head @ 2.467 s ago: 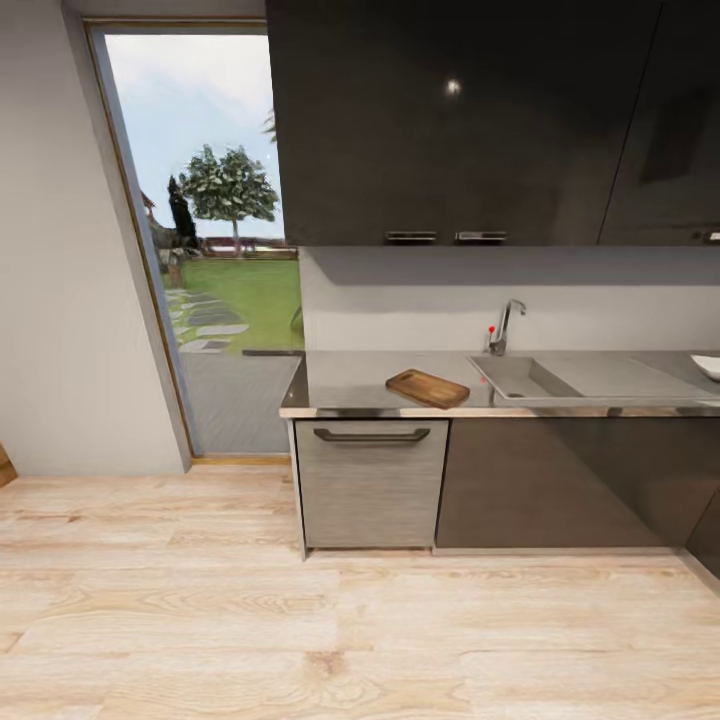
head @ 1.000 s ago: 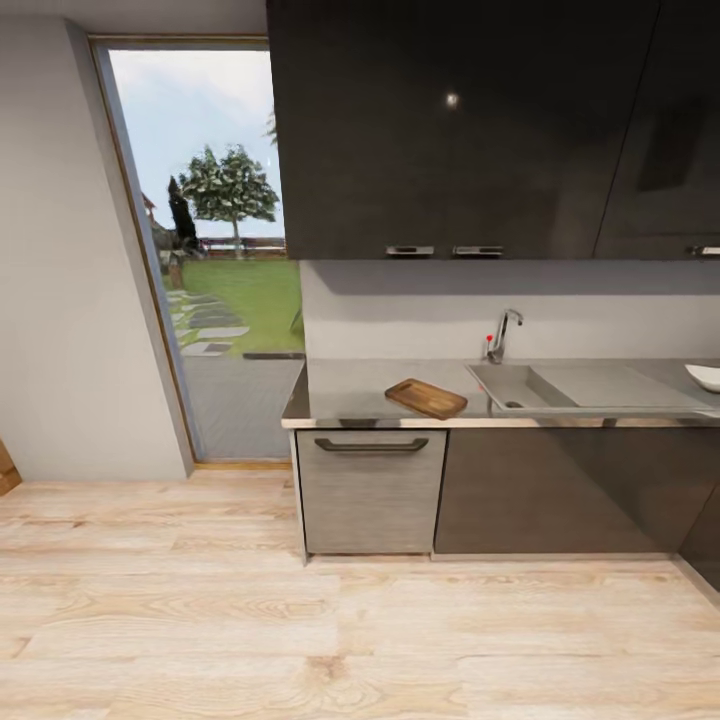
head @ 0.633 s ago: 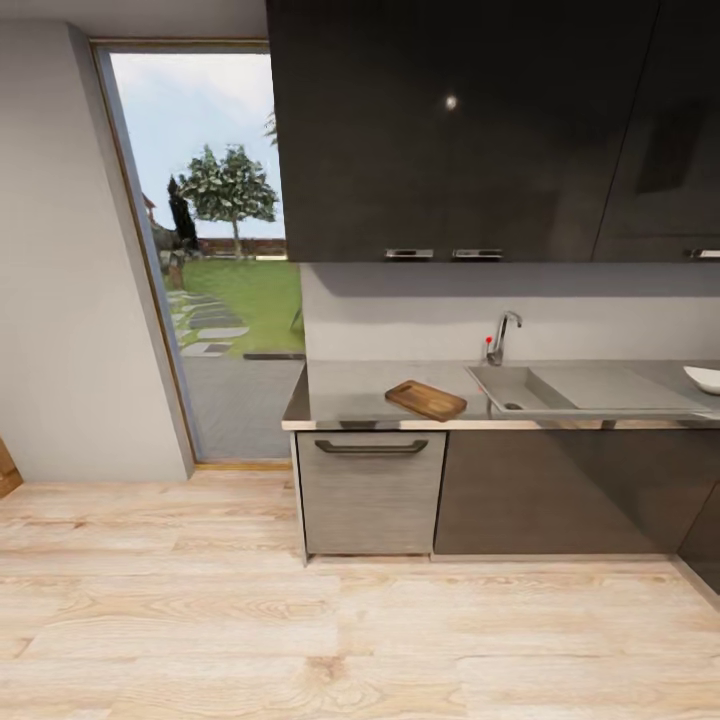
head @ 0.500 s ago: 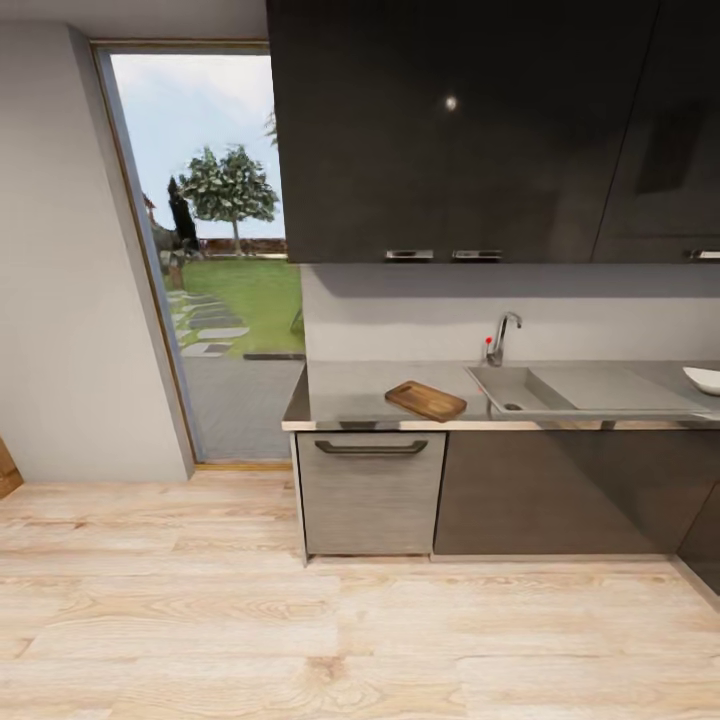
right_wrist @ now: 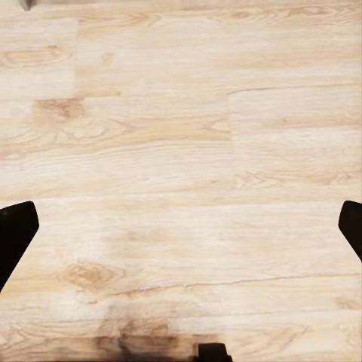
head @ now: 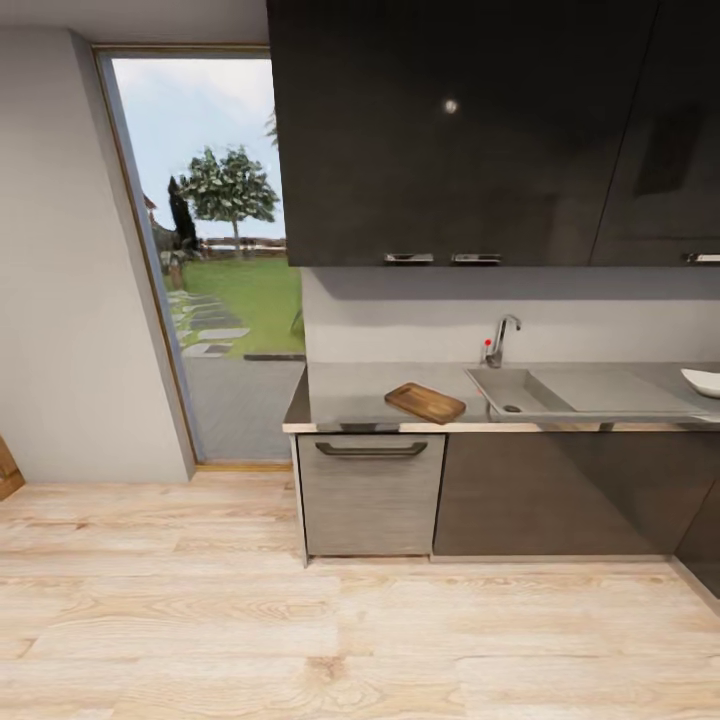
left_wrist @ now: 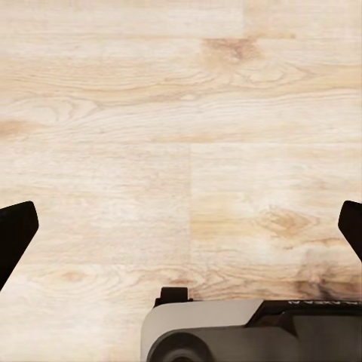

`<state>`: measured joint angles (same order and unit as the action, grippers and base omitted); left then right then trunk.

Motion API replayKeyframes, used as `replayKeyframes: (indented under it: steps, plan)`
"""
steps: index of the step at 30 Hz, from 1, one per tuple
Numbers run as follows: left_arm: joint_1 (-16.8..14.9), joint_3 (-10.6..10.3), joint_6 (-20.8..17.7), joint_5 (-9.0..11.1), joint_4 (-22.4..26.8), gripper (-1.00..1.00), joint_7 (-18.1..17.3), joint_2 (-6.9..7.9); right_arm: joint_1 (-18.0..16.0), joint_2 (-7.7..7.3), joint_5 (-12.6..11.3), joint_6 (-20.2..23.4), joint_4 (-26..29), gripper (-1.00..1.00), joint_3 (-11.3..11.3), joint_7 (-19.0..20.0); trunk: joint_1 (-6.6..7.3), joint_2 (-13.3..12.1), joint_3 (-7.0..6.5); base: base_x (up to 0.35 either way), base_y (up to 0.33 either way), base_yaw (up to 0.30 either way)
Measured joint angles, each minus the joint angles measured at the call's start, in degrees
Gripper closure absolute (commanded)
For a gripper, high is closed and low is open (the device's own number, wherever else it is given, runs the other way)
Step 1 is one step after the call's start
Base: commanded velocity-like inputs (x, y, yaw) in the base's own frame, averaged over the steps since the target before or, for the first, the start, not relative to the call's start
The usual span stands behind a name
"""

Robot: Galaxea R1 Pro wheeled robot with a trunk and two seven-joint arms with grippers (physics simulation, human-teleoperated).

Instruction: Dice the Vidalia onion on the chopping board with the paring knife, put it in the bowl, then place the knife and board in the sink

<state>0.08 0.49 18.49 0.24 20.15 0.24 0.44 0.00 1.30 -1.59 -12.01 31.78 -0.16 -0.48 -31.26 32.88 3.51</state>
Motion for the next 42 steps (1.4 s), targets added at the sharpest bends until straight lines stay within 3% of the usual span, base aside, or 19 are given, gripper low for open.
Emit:
replayKeyframes:
  steps: [25,42]
  plan:
    - [0.0,0.0,-0.1,0.0,0.1,-1.00,0.0,0.00,0.0,0.00,0.0,0.1,0.1,-1.00,0.0,0.0,5.49,-10.0,-4.41,0.000,0.000,0.000]
    - [0.0,0.0,0.0,0.0,0.2,-1.00,0.0,0.00,0.0,0.00,0.0,0.1,0.1,-1.00,0.0,0.0,5.49,-10.0,-4.42,0.000,0.000,0.000]
